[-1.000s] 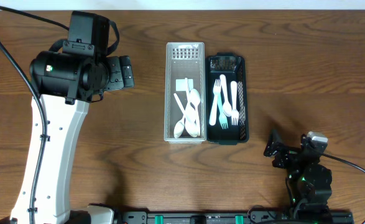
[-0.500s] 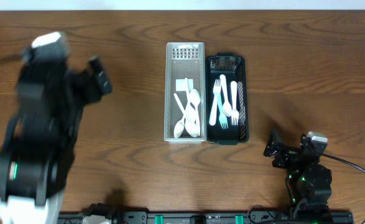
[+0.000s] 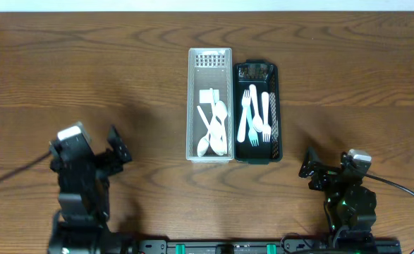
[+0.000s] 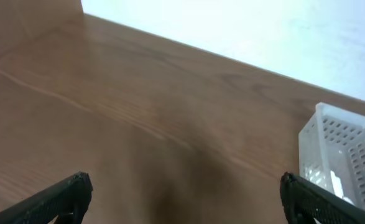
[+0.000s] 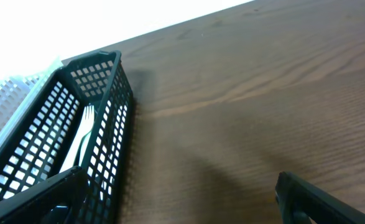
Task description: Pack container
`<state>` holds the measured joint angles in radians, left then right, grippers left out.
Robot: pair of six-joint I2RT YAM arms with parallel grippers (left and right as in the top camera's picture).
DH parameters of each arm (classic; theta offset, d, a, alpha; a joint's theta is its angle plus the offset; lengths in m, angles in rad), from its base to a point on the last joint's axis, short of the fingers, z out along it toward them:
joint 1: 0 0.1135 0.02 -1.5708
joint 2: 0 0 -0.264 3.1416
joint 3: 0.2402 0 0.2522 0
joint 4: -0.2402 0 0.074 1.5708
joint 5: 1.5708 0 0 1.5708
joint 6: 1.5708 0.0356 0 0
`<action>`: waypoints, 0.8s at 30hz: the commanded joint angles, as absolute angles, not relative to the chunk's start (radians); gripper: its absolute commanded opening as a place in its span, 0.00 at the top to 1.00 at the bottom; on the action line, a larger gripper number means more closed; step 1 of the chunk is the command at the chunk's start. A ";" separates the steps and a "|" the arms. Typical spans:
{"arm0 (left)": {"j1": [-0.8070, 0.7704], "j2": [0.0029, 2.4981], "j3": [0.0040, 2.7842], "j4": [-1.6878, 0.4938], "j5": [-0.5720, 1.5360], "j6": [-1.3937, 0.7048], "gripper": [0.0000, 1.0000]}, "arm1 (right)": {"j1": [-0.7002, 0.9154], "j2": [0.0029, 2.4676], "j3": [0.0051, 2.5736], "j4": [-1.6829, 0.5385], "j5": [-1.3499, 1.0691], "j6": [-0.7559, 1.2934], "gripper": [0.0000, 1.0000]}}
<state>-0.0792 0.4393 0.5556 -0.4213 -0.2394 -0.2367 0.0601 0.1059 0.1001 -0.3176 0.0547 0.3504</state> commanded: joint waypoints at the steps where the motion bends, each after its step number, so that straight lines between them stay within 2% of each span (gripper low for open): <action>1: -0.073 0.334 0.416 -0.346 -0.247 -0.265 0.02 | 0.062 0.096 0.097 -0.317 0.052 0.336 0.01; 12: -0.073 0.067 0.159 -0.301 -0.248 -0.267 0.02 | 0.062 0.096 0.097 -0.317 0.052 0.336 0.01; 24: -0.073 0.018 0.093 -0.301 -0.248 -0.267 0.02 | 0.062 0.096 0.097 -0.317 0.052 0.336 0.01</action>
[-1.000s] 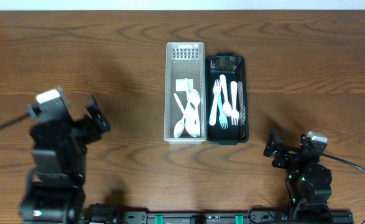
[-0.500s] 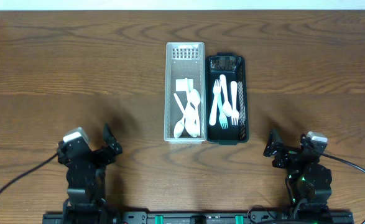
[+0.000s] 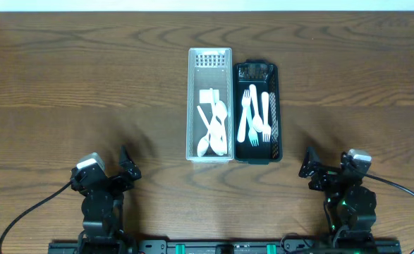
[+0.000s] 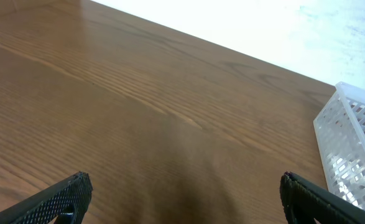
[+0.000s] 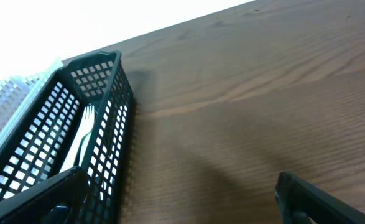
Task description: Pack container
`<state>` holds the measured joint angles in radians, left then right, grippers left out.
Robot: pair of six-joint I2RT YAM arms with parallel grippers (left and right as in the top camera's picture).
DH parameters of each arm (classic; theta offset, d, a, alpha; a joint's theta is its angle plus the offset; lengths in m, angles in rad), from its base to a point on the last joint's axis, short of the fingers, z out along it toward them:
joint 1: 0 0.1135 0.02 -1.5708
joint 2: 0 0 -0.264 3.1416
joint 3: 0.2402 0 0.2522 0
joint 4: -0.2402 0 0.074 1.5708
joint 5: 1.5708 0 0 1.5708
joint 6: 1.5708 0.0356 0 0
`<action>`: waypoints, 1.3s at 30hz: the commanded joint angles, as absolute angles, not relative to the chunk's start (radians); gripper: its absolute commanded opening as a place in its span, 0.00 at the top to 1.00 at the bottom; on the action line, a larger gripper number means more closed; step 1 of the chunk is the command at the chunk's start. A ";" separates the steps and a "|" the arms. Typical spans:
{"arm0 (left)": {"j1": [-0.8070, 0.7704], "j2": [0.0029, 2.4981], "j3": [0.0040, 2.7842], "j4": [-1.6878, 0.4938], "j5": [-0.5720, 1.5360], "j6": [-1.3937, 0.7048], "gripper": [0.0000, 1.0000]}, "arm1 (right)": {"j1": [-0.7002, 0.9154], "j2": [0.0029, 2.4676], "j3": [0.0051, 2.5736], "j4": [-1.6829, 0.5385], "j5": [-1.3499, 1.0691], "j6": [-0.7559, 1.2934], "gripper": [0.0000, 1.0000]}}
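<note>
A white perforated basket (image 3: 209, 67) at the table's middle holds several white plastic spoons (image 3: 216, 127). Beside it on the right, touching it, a black mesh basket (image 3: 255, 71) holds several white forks (image 3: 252, 115). My left gripper (image 3: 125, 169) sits open near the front left edge, far from both baskets; its wrist view shows bare wood between the fingers and the white basket (image 4: 356, 143) at the right. My right gripper (image 3: 309, 169) rests open at the front right, with the black basket (image 5: 76, 137) at the left of its view.
The brown wooden table (image 3: 87, 77) extends to both sides of the baskets. Cables trail from both arm bases at the front edge. A pale wall lies beyond the table's far edge (image 4: 232, 25).
My left arm has drawn back toward the front edge and slightly to the right, still open. The right arm and both baskets have not moved.
</note>
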<state>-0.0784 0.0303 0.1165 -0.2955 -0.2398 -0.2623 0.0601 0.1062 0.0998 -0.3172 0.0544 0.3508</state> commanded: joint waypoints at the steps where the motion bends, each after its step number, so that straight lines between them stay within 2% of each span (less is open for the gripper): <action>1: -0.073 0.011 0.093 -0.301 -0.248 -0.267 0.02 | 0.062 0.096 0.097 -0.317 0.052 0.336 0.01; 39: -0.103 0.004 0.093 -0.301 -0.237 -0.218 0.02 | 0.062 0.096 0.097 -0.317 0.052 0.336 0.01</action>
